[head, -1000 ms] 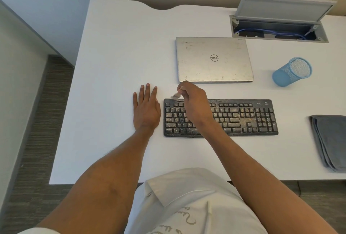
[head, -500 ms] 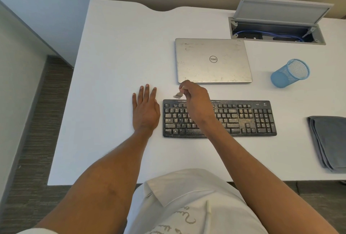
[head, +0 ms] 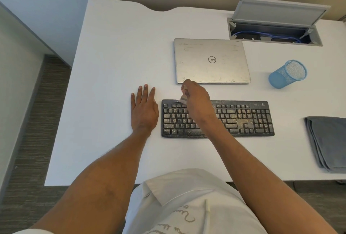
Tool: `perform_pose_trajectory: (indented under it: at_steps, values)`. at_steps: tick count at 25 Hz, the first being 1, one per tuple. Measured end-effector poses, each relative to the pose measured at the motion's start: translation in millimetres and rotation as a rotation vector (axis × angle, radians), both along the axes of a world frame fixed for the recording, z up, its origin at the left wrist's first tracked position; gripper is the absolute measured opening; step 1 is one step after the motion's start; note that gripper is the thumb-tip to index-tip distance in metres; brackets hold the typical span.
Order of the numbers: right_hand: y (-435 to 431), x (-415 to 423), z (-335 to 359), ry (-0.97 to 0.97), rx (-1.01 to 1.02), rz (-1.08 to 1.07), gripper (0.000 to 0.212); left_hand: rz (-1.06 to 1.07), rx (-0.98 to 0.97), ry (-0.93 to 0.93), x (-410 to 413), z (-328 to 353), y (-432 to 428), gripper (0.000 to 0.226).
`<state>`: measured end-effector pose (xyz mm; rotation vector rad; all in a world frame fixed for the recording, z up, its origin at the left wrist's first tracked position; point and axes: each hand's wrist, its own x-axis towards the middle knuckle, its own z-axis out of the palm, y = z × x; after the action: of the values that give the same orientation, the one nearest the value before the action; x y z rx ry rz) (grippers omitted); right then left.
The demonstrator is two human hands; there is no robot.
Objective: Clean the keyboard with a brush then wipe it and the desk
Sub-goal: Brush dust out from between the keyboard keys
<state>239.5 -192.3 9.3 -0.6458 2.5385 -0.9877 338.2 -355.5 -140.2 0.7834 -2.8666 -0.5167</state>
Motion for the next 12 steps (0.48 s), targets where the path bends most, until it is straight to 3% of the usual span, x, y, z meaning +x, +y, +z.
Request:
perform_pose_trajectory:
  at_steps: [3, 12]
  values:
    - [-5.2, 0.0, 0.4, 0.040, -0.076, 0.030, 0.016, -0.001, -0.005, -0.004, 0.1, 0.3, -0.2, 0.057]
    - [-4.3, -3.2, -1.0, -0.165, -0.082, -0.134, 0.017, -0.003, -0.007, -0.006, 0.4, 1.8, -0.1, 0.057]
